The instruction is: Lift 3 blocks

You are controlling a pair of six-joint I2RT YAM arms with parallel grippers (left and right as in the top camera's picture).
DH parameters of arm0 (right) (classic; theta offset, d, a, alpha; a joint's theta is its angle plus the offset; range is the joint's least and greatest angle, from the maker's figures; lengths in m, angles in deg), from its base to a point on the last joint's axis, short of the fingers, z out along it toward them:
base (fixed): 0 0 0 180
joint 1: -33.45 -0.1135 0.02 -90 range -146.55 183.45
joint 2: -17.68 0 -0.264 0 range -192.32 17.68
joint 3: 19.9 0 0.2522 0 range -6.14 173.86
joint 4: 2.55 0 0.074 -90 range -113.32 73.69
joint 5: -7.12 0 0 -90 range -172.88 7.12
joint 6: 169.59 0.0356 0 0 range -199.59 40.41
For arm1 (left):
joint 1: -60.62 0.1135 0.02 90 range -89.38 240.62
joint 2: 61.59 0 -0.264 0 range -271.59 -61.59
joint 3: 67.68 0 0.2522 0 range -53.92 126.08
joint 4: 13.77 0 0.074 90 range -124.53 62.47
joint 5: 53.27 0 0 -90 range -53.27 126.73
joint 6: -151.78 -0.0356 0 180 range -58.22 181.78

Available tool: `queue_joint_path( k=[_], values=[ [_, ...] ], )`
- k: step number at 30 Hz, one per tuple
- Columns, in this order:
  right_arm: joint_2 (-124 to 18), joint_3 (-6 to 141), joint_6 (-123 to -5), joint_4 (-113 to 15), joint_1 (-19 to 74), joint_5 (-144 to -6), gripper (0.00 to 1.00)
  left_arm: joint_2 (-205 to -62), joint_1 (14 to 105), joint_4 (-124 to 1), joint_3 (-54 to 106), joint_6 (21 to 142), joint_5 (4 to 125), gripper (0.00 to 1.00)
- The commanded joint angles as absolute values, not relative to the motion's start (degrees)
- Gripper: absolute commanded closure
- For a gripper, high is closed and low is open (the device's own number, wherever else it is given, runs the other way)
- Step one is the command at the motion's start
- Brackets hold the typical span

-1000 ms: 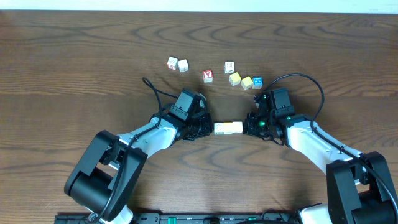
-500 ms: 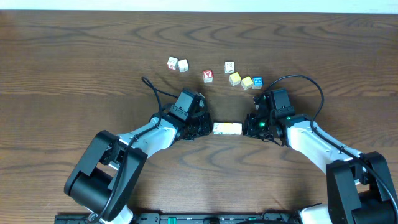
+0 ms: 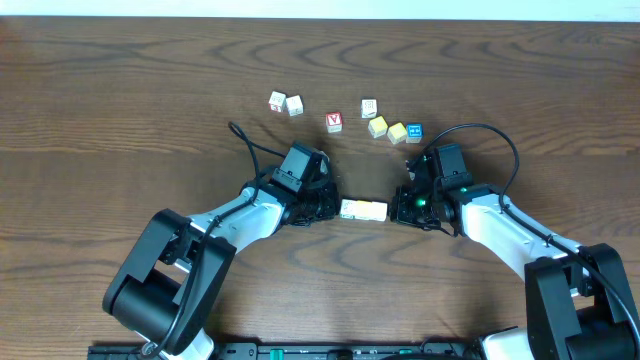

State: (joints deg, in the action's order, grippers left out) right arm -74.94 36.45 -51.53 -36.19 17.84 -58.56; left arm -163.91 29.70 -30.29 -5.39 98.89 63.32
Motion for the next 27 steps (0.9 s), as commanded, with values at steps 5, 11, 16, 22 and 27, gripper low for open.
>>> queue_joint_path(
  k=[5,11,16,22,27],
  values=[
    [-75.2,37.61,-52.43,-36.3,17.51,-57.05,0.95,-162.14,29.59,-32.61,-3.99,97.05,61.07,0.93],
    [-75.2,38.55,-52.43,-37.11,17.57,-58.95,0.94,-158.97,29.59,-36.0,-3.99,95.83,56.87,0.93],
    [-75.2,40.1,-52.56,-40.52,17.86,-62.8,0.95,-156.46,29.59,-38.99,-3.99,94.97,53.0,0.93],
    [-75.0,45.17,-54.46,-48.59,19.83,-65.07,0.83,-151.89,29.79,-44.24,-3.99,94.76,46.77,0.93],
    [-72.49,49.58,-56.56,-56.7,21.86,-66.76,0.57,-144.94,31.21,-48.06,-3.99,93.95,44.3,0.74]
  ],
)
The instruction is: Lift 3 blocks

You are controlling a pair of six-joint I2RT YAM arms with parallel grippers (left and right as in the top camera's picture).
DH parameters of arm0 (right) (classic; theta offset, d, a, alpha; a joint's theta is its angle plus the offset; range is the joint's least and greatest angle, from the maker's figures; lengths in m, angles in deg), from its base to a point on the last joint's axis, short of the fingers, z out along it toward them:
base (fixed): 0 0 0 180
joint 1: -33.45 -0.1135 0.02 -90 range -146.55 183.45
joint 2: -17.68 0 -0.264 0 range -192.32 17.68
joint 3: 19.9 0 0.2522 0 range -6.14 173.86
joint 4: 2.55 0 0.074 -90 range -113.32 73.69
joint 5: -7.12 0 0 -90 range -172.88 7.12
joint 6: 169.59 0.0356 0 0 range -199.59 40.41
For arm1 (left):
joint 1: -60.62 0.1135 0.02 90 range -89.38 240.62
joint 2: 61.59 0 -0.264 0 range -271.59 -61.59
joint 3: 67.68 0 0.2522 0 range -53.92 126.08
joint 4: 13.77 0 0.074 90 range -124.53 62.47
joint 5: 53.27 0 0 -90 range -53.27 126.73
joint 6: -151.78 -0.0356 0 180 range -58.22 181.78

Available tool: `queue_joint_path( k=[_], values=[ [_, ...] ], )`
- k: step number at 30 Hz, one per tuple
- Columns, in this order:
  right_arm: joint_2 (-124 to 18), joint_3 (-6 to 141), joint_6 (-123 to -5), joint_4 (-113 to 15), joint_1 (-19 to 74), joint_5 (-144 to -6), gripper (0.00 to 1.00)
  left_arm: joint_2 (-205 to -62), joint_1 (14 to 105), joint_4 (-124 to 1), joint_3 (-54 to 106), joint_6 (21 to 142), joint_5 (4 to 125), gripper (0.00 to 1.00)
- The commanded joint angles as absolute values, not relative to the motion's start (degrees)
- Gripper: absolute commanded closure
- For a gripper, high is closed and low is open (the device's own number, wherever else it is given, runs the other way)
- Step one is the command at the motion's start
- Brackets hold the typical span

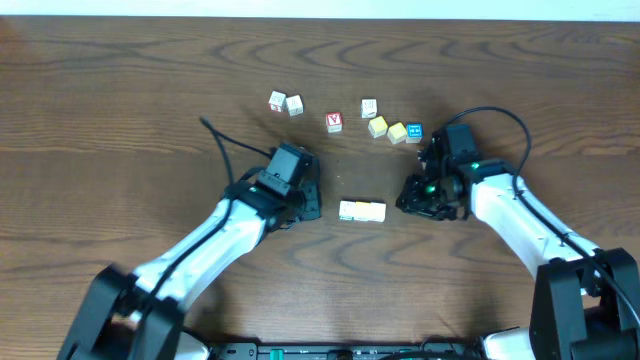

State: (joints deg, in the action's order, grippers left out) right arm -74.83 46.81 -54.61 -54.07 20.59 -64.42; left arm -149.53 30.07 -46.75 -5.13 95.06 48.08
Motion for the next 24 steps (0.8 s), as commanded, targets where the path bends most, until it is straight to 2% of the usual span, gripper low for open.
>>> queue_joint_path(
  k=[1,5,10,13,15,16,17,24],
  values=[
    [-71.61,50.02,-56.56,-58.09,22.08,-67.57,0.53,-143.41,31.69,-48.76,-3.99,93.68,44.08,0.66],
    [-65.89,50.37,-56.98,-62.71,22.21,-68.94,0.4,-137.44,33.97,-52.61,-3.99,93.71,42.18,0.46],
    [-55.35,50.37,-56.98,-70.33,21.9,-68.94,0.35,-132.96,36.37,-58.01,-3.99,93.51,38.03,0.36],
    [-48.14,50.33,-56.98,-74.14,20.63,-68.96,0.28,-132.59,36.89,-60.59,-3.99,92.85,34.69,0.32],
    [-42.98,50.33,-56.93,-76.21,19.32,-69.14,0.21,-132.77,36.87,-61.9,-3.99,92.85,32.94,0.28],
    [-41.1,50.33,-56.93,-76.96,18.82,-69.14,0.08,-132.77,36.87,-62.51,-3.99,92.85,32.54,0.27],
    [-38.65,50.33,-56.93,-77.94,18.16,-69.18,0.01,-132.77,36.87,-62.91,-3.99,92.85,32.57,0.26],
    [-27.27,50.33,-56.93,-84.24,17.27,-69.34,0.01,-132.77,36.87,-63.1,-3.99,92.88,32.59,0.26]
  ],
)
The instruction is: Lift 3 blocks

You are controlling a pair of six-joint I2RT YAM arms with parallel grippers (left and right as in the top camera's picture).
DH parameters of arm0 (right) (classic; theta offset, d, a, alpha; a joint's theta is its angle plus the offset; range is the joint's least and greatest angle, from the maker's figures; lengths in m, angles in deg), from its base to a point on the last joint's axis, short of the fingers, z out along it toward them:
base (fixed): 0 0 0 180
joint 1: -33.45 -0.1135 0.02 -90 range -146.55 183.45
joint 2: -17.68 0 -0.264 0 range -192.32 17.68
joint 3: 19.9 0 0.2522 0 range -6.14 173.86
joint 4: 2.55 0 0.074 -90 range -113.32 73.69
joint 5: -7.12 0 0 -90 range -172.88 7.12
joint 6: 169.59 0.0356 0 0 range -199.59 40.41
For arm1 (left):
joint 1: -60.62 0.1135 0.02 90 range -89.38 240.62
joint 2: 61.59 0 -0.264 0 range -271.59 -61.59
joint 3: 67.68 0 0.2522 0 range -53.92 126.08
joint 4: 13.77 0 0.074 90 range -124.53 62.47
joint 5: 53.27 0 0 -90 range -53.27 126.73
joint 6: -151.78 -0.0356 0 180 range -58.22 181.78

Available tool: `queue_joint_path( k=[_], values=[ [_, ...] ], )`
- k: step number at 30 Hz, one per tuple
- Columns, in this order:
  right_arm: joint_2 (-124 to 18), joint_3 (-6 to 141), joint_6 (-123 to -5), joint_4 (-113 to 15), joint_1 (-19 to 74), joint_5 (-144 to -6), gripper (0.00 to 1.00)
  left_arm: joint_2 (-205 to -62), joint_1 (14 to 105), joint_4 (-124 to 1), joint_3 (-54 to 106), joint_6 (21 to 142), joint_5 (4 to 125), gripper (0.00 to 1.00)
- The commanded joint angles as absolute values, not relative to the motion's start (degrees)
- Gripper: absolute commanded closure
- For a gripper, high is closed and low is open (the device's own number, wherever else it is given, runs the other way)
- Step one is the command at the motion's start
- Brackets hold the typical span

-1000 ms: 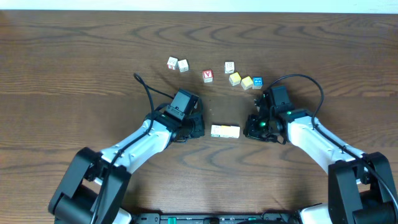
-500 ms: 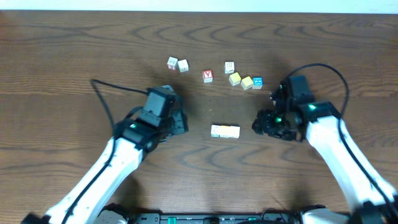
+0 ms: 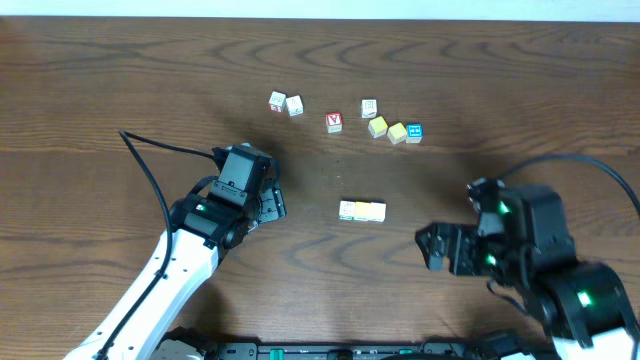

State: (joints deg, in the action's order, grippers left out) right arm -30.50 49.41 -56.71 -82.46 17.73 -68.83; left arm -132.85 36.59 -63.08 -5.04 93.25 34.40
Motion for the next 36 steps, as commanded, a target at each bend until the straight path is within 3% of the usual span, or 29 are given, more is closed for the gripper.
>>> queue_joint_path(
  k=[1,21,26,36],
  values=[
    [-26.28,50.33,-56.93,-85.52,17.27,-69.34,0.01,-132.77,36.87,-63.1,-3.99,92.88,32.59,0.26],
    [-23.94,50.33,-56.93,-90.05,17.27,-69.36,0.01,-132.77,36.87,-63.1,-3.99,92.88,32.59,0.26],
    [-23.94,50.33,-56.93,-90.29,17.27,-80.11,0.01,-132.77,36.87,-63.1,-3.99,92.88,32.59,0.26],
    [-22.46,50.31,-56.95,-90.49,17.29,-80.02,0.01,-132.77,36.87,-63.1,-3.99,92.88,32.59,0.26]
  ],
)
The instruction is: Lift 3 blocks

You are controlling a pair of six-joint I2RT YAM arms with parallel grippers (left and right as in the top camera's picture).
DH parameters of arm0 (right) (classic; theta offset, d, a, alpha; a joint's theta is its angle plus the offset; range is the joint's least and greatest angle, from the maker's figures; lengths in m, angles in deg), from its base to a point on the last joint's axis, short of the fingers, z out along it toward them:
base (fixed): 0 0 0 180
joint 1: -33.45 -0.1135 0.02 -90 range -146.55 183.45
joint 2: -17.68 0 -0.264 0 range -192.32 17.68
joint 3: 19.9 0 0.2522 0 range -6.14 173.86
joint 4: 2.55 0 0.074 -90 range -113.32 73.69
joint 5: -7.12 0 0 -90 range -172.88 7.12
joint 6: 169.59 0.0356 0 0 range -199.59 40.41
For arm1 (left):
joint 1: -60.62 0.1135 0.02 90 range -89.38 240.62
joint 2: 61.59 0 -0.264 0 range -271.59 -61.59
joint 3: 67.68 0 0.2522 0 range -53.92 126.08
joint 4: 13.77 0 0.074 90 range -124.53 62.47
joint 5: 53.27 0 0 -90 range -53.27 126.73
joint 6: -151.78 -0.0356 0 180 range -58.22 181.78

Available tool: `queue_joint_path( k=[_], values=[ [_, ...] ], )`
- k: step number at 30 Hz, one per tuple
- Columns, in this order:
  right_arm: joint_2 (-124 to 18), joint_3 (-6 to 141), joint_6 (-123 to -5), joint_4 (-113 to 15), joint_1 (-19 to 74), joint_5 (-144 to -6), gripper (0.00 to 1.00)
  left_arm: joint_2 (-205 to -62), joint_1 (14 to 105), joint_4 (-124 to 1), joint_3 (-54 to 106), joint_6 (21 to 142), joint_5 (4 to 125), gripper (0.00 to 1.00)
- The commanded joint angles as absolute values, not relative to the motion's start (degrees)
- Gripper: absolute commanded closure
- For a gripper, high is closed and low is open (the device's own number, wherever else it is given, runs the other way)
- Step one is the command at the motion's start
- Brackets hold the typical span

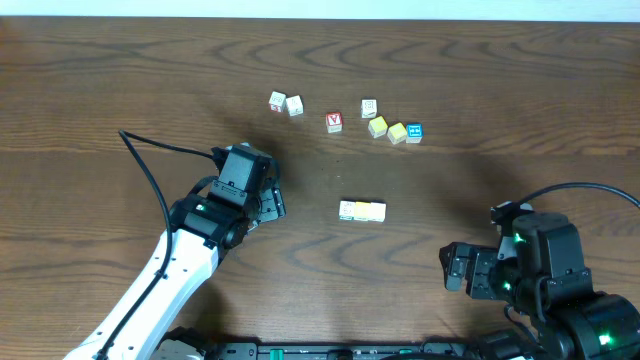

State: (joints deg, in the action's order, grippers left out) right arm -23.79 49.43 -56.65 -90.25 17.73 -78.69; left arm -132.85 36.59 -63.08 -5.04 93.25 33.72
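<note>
A short row of three blocks [362,211], white and yellow, lies flat on the table [120,80] near the middle. My left gripper [273,203] sits to the left of the row, well apart from it, its fingers together and holding nothing. My right gripper [452,271] is low at the front right, further from the row, pointing left, and also looks shut and empty.
Loose blocks lie at the back: two white ones [285,103], a red one [334,122], a white one [369,108], two yellow ones [387,130] and a blue one [414,132]. The left arm's black cable [160,150] loops over the table.
My right gripper has drawn back a little further toward the front right corner. The left arm and the row of blocks have not moved.
Both grippers first stood against the two ends of the block row on the table. Then each was a short way off from it. Then both were pulled far back, the right one toward the front. The row stays where it was.
</note>
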Motion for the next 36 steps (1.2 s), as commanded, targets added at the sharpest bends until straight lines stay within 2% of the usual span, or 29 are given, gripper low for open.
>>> queue_joint_path(
  k=[1,6,11,24,36],
  values=[
    [-21.82,50.31,-56.95,-90.44,17.29,-80.05,0.01,-132.77,36.87,-63.1,-3.99,92.88,32.61,0.26],
    [-18.24,49.87,-58.46,-87.75,17.42,-80.31,0.01,-132.77,36.87,-63.1,-3.99,92.88,32.59,0.26],
    [-13.23,46.81,-64.63,-78.22,19.34,-79.74,0.01,-132.77,36.87,-63.1,-3.99,92.88,32.59,0.26],
    [1.85,25.94,-72.87,-53.7,23.15,-76.13,0.01,-132.77,36.87,-63.1,-3.99,92.88,32.59,0.25],
    [10.31,13.3,-75.03,-37.94,24.83,-76.16,0.01,-132.77,36.87,-63.1,-3.99,92.88,32.59,0.26]
  ],
)
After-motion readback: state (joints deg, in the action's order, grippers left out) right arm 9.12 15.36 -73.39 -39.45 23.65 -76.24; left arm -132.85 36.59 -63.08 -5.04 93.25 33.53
